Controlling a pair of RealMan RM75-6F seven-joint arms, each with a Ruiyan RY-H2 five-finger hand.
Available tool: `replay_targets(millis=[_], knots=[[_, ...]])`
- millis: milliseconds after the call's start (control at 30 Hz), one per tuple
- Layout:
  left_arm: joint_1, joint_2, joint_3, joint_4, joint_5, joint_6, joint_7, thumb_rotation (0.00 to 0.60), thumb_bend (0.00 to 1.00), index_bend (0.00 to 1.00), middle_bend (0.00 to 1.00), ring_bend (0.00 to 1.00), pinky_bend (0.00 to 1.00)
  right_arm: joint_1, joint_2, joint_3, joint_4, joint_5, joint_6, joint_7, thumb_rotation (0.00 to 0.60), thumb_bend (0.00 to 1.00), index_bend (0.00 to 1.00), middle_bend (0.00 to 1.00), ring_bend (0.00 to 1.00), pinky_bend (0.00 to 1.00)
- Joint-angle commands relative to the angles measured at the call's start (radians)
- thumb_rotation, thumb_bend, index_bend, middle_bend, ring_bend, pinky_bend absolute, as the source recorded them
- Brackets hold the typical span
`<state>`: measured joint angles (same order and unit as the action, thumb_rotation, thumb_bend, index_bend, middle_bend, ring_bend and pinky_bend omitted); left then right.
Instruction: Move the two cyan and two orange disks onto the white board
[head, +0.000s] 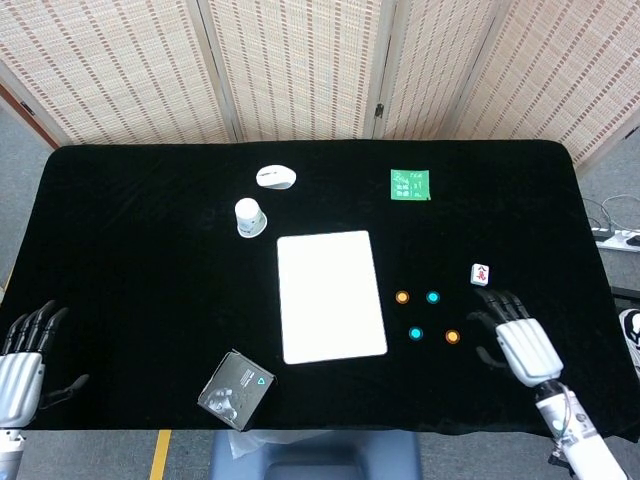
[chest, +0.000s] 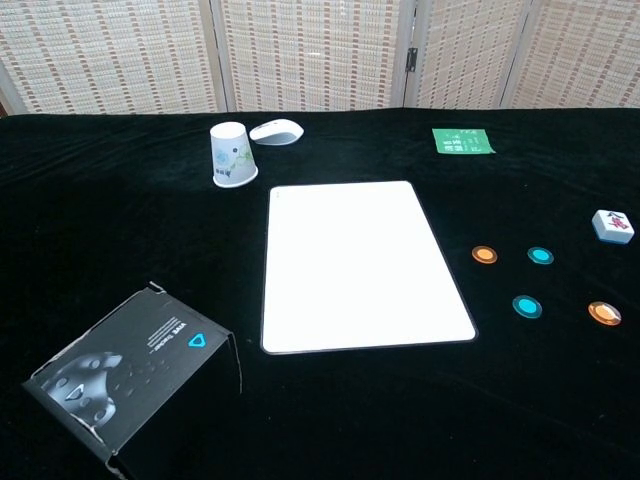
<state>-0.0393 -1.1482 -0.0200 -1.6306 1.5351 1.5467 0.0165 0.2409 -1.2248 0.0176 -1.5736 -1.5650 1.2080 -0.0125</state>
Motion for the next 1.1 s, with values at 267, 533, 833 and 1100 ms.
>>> replay_targets(millis=[267, 533, 833, 1100], knots=[[0.004, 0.0, 0.002, 0.001, -0.012, -0.007, 0.003, 0.6, 0.19, 0.09, 0.0, 0.01, 0.0, 0.133, -0.154, 0.018, 0.098, 0.069, -0.187, -0.124, 0.6, 0.42, 0.34, 0.08, 0.0, 0.0], [0.004, -0.002, 0.0, 0.002, -0.019, -0.013, 0.008, 0.6, 0.19, 0.09, 0.0, 0.01, 0.0, 0.171, -0.209, 0.024, 0.144, 0.113, -0.234, -0.157, 0.6, 0.42, 0.36, 0.08, 0.0, 0.0], [0.003, -0.005, -0.001, 0.005, -0.02, -0.016, 0.009, 0.6, 0.19, 0.09, 0.0, 0.01, 0.0, 0.189, -0.232, 0.02, 0.17, 0.134, -0.245, -0.16, 0.6, 0.42, 0.38, 0.09, 0.0, 0.0], [0.005, -0.005, -0.001, 0.012, -0.025, -0.018, 0.005, 0.6, 0.19, 0.09, 0.0, 0.01, 0.0, 0.209, -0.251, 0.019, 0.18, 0.15, -0.26, -0.167, 0.6, 0.42, 0.4, 0.09, 0.0, 0.0]])
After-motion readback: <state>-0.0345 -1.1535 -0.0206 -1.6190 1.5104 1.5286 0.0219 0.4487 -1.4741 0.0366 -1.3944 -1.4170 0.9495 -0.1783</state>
